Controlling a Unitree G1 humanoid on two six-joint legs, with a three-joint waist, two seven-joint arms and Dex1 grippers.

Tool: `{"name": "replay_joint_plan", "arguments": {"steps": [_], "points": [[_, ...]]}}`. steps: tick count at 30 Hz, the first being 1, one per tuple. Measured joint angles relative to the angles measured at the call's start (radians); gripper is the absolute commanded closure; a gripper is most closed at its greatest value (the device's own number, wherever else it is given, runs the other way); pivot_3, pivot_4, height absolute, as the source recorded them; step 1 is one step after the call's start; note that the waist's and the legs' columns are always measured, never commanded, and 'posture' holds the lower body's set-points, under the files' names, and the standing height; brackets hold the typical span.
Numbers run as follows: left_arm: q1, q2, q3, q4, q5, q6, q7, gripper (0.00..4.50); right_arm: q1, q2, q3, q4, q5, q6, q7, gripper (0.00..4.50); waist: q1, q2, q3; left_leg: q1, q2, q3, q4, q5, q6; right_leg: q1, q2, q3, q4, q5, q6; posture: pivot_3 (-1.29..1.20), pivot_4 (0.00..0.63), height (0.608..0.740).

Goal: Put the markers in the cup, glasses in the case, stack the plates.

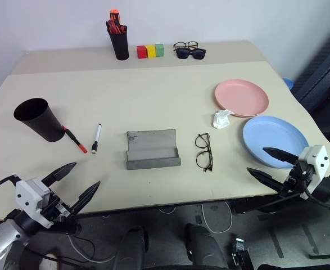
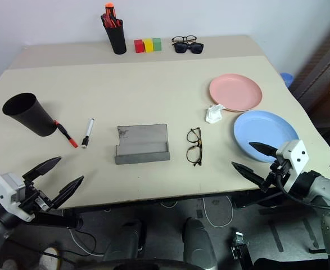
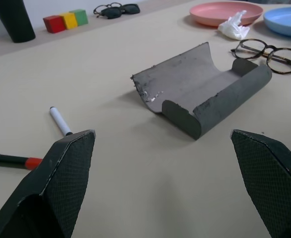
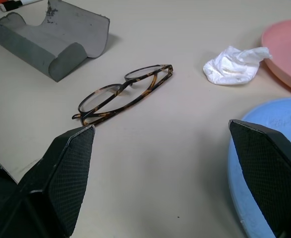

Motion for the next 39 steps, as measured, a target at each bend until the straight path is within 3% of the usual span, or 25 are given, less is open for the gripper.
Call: {"name": "replay_joint_plan", "arguments": {"steps": [12, 28, 33, 39], "points": [[0.040, -0.005, -0.017, -0.003, 0.004, -0.038, 0.001, 0.00, -0.076, 0.014, 0.068, -0.009, 0.000, 0.025, -0.028, 0.08, 0.002, 0.000, 0.000, 0.000, 0.000, 0.000, 0.000, 0.000, 0.000, 0.000, 0.000, 0.000, 0.000, 0.000, 0.000, 0.00, 0.150, 0.740], [-0.047, 0.033, -0.009, 0.114, 0.004, -0.057, 0.007, 0.00, -0.069, 0.034, 0.102, -0.100, 0.011, 0.035, -0.026, 0.08, 0.001, -0.001, 0.000, 0.000, 0.000, 0.000, 0.000, 0.000, 0.000, 0.000, 0.000, 0.000, 0.001, 0.000, 0.000, 0.00, 0.150, 0.740], [-0.097, 0.017, -0.017, 0.089, -0.012, 0.046, 0.123, 0.00, -0.142, 0.029, 0.113, -0.062, 0.015, -0.006, 0.052, 0.08, 0.000, -0.001, 0.000, 0.001, 0.001, 0.000, 0.000, 0.000, 0.000, 0.000, 0.001, 0.000, 0.003, 0.000, 0.000, 0.00, 0.150, 0.740], [-0.283, 0.056, 0.008, 0.035, -0.114, 0.392, 0.421, 0.00, -0.319, 0.031, 0.223, -0.045, 0.023, -0.027, 0.135, 0.08, 0.000, -0.002, 0.000, 0.004, 0.001, -0.002, 0.003, 0.000, 0.000, -0.001, 0.002, -0.001, 0.015, 0.000, 0.001, 0.00, 0.150, 0.740]]}}
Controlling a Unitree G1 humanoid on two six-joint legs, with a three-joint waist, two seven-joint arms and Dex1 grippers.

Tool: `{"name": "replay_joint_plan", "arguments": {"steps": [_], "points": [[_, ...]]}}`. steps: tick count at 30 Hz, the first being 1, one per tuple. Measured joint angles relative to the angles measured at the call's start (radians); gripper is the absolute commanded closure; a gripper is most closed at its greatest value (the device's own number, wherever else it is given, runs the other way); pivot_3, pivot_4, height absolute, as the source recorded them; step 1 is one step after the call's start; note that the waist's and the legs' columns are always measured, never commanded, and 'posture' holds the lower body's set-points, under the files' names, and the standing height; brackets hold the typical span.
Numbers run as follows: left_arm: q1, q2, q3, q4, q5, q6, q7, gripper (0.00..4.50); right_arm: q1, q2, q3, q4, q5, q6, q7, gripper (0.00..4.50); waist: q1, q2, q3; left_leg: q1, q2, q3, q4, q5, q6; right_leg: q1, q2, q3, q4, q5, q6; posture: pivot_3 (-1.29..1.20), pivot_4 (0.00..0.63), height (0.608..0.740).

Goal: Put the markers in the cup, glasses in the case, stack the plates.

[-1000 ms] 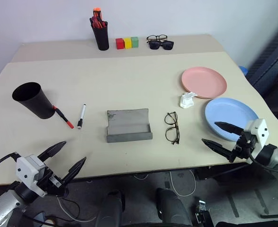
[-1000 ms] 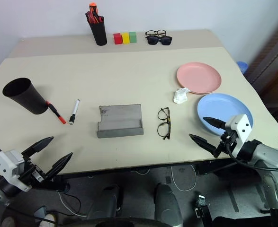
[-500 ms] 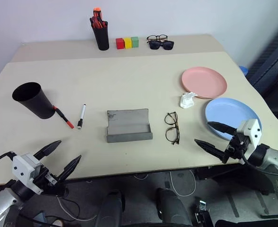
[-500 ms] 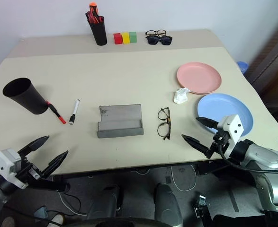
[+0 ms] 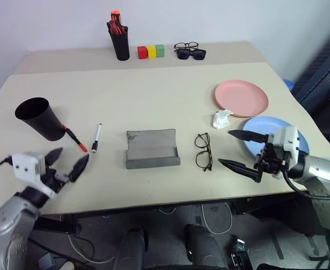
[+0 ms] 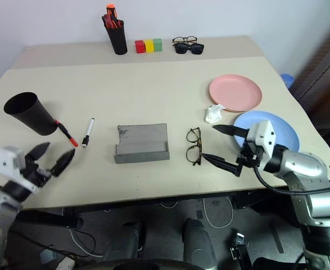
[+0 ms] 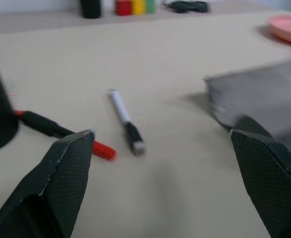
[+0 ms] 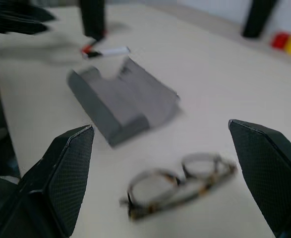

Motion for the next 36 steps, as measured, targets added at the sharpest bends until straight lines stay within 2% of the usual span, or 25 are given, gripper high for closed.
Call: {"name": "replay_joint_plan", "arguments": {"steps": [6, 10, 16, 22, 33, 36], "points": [[-0.256, 0.021, -0.026, -0.043, -0.080, 0.411, 0.313, 0.00, -0.141, 0.069, 0.162, 0.116, -0.046, -0.070, 0.097, 0.08, -0.001, -0.001, 0.000, 0.002, 0.000, -0.002, 0.002, 0.000, 0.000, 0.001, 0.001, -0.001, 0.004, 0.001, 0.000, 0.00, 0.150, 0.740], [-0.375, 0.048, -0.098, -0.047, -0.101, 0.637, 0.395, 0.00, -0.197, 0.095, 0.205, 0.179, -0.075, -0.105, 0.117, 0.08, -0.003, -0.001, 0.000, 0.002, 0.000, -0.002, 0.003, 0.001, 0.000, 0.001, 0.002, -0.001, 0.005, 0.002, -0.003, 0.00, 0.150, 0.740], [-0.517, 0.012, -0.116, -0.023, -0.091, 0.850, 0.498, 0.00, -0.227, 0.121, 0.226, 0.210, -0.093, -0.122, 0.121, 0.08, -0.005, -0.001, 0.001, 0.002, 0.000, -0.003, 0.002, 0.001, -0.001, 0.001, 0.002, -0.001, 0.005, 0.003, -0.003, 0.00, 0.150, 0.740], [-0.646, -0.110, -0.111, 0.032, -0.011, 0.988, 0.629, 0.00, -0.239, 0.134, 0.226, 0.204, -0.094, -0.117, 0.078, 0.08, -0.001, -0.003, 0.002, 0.001, -0.001, -0.004, 0.002, 0.003, -0.005, 0.001, 0.002, -0.001, 0.006, 0.003, -0.003, 0.00, 0.150, 0.740], [-0.806, -0.183, -0.086, 0.217, 0.159, 1.080, 0.685, 0.00, -0.187, 0.122, 0.212, 0.140, -0.093, -0.096, 0.009, 0.08, -0.004, -0.004, 0.002, 0.001, -0.001, -0.004, 0.001, 0.003, -0.006, 0.001, 0.002, -0.001, 0.006, 0.004, -0.001, 0.00, 0.150, 0.740], [-0.868, -0.196, -0.053, 0.291, 0.196, 1.098, 0.685, 0.80, -0.170, 0.120, 0.200, 0.125, -0.091, -0.095, 0.000, 0.02, -0.003, -0.004, 0.002, 0.001, -0.001, -0.005, 0.001, 0.004, -0.006, 0.001, 0.002, -0.002, 0.006, 0.003, 0.000, 0.00, 0.150, 0.740]]}}
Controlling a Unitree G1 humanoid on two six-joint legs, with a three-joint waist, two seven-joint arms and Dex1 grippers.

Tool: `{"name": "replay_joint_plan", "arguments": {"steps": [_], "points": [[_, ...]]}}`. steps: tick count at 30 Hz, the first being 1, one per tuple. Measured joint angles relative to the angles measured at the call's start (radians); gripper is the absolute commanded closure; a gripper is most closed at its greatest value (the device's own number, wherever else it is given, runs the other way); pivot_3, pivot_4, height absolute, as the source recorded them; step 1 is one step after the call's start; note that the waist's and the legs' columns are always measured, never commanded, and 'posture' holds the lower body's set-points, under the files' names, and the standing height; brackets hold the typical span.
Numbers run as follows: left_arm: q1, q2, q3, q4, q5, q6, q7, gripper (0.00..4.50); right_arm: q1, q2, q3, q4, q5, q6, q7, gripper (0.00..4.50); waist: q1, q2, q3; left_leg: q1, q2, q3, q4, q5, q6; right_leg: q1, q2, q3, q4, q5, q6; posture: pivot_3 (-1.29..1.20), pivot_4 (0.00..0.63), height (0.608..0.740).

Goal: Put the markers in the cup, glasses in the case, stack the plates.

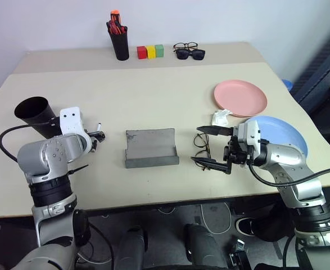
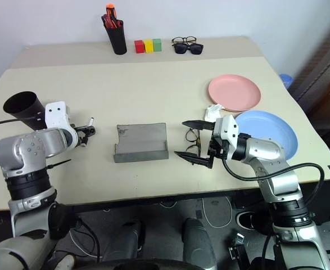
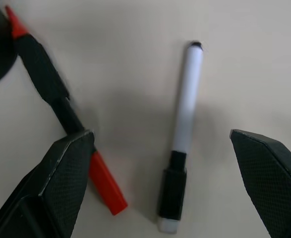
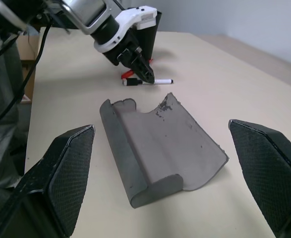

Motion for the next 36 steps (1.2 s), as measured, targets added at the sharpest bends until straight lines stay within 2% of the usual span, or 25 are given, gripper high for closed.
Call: {"name": "replay_joint_plan", "arguments": {"steps": [7, 16, 20, 22, 26, 29, 36], "points": [[-0.028, -0.021, 0.020, 0.054, 0.069, 0.028, -0.016, 4.22, 0.024, 0.000, -0.016, -0.013, 0.005, 0.000, -0.019, 0.02, 0.000, 0.000, 0.000, 0.001, 0.000, 0.000, -0.002, 0.001, -0.001, 0.000, 0.000, 0.000, 0.000, 0.001, 0.002, 0.00, 0.150, 0.740], [-0.030, -0.067, 0.037, -0.018, 0.100, 0.107, -0.085, 4.22, 0.018, 0.001, -0.015, -0.023, 0.005, 0.014, -0.032, 0.02, 0.002, 0.000, 0.000, 0.001, -0.001, 0.000, -0.002, 0.001, -0.002, 0.001, -0.001, 0.000, -0.002, 0.001, 0.004, 0.00, 0.150, 0.740], [0.035, -0.055, -0.021, -0.127, 0.067, 0.107, -0.172, 4.22, -0.010, 0.005, -0.012, -0.015, 0.006, 0.020, -0.034, 0.02, -0.001, 0.000, 0.000, 0.000, -0.001, 0.000, -0.003, 0.001, -0.002, 0.000, -0.001, 0.000, -0.002, 0.002, 0.001, 0.00, 0.150, 0.740], [0.080, -0.018, -0.085, -0.200, 0.060, 0.031, -0.223, 4.22, -0.029, 0.012, -0.011, -0.004, 0.006, 0.021, -0.034, 0.02, -0.003, -0.001, 0.001, 0.000, -0.001, 0.000, -0.004, 0.002, -0.003, -0.001, -0.001, 0.000, -0.002, 0.003, 0.001, 0.00, 0.150, 0.740], [0.163, 0.042, -0.151, -0.318, 0.157, -0.376, -0.247, 4.22, -0.054, 0.033, -0.007, 0.039, 0.005, 0.019, -0.030, 0.02, -0.001, -0.001, 0.001, -0.001, 0.000, 0.000, -0.005, 0.002, -0.004, -0.002, -0.001, 0.000, -0.003, 0.001, -0.002, 0.00, 0.150, 0.740], [0.197, 0.127, -0.181, -0.355, 0.257, -0.610, -0.246, 4.22, -0.075, 0.049, 0.000, 0.080, 0.004, 0.008, -0.015, 0.02, 0.001, -0.001, 0.001, -0.001, 0.000, 0.000, -0.005, 0.002, -0.003, -0.002, -0.001, 0.000, -0.003, 0.001, -0.002, 0.00, 0.150, 0.740], [0.232, 0.125, -0.151, -0.367, 0.459, -0.879, -0.077, 4.22, -0.138, 0.083, 0.026, 0.173, -0.006, -0.022, 0.025, 0.02, 0.003, -0.001, 0.001, -0.001, -0.001, 0.000, -0.004, 0.002, -0.003, -0.001, -0.001, 0.000, -0.003, 0.001, -0.002, 0.00, 0.150, 0.740]]}}
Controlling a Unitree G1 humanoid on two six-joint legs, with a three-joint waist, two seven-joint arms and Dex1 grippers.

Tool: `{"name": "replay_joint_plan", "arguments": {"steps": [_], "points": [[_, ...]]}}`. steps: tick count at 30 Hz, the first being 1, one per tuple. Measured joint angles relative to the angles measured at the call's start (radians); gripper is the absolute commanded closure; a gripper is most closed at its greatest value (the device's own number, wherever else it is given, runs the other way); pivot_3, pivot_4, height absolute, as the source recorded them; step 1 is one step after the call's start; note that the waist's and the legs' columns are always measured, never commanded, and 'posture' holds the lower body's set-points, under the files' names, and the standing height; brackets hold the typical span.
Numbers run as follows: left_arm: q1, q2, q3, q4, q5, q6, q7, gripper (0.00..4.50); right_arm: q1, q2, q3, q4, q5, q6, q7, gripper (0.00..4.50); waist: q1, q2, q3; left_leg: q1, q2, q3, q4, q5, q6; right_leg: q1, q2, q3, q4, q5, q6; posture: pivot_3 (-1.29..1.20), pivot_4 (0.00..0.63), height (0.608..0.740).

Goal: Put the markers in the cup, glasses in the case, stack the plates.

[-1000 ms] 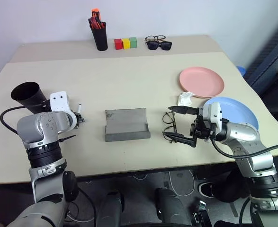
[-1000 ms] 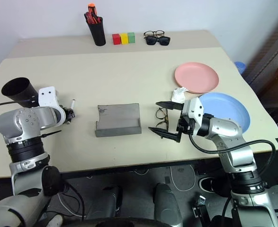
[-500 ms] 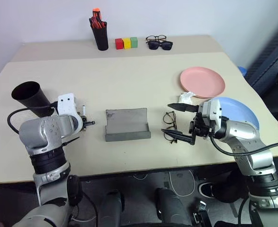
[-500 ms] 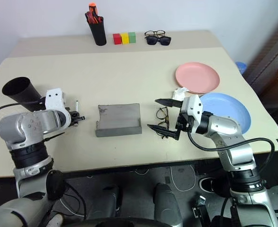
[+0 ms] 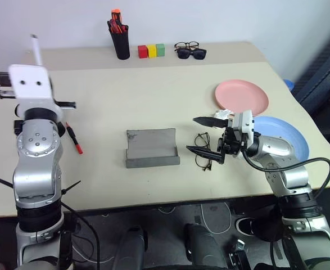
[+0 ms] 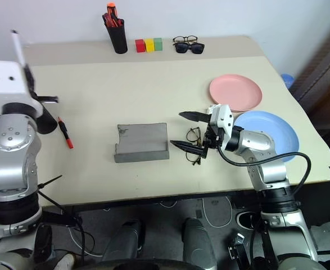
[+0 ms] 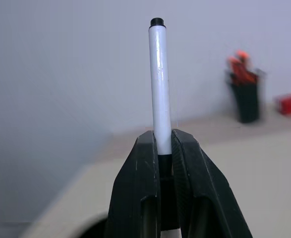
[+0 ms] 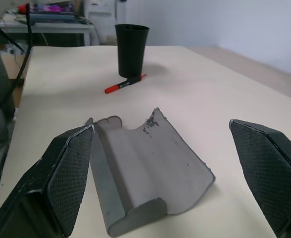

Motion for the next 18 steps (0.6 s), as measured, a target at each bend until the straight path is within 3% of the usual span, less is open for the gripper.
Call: {"name": "replay_joint_plan", "arguments": {"steps": [8, 18], "points": [[0.040, -0.054, 0.068, 0.260, 0.150, -0.269, 0.225, 4.22, -0.044, 0.044, 0.024, 0.036, -0.002, -0.017, 0.020, 0.02, 0.004, 0.000, 0.000, 0.000, 0.000, 0.000, 0.001, 0.000, 0.000, 0.001, 0.000, 0.000, 0.001, 0.002, 0.003, 0.00, 0.150, 0.740], [-0.135, -0.065, 0.062, 0.598, 0.199, -0.459, 0.359, 4.22, -0.054, 0.080, 0.028, 0.035, 0.003, 0.009, 0.003, 0.02, -0.002, -0.001, 0.000, 0.000, 0.000, 0.000, 0.000, 0.000, 0.000, 0.000, 0.000, -0.001, 0.001, 0.004, 0.007, 0.00, 0.150, 0.740]]}}
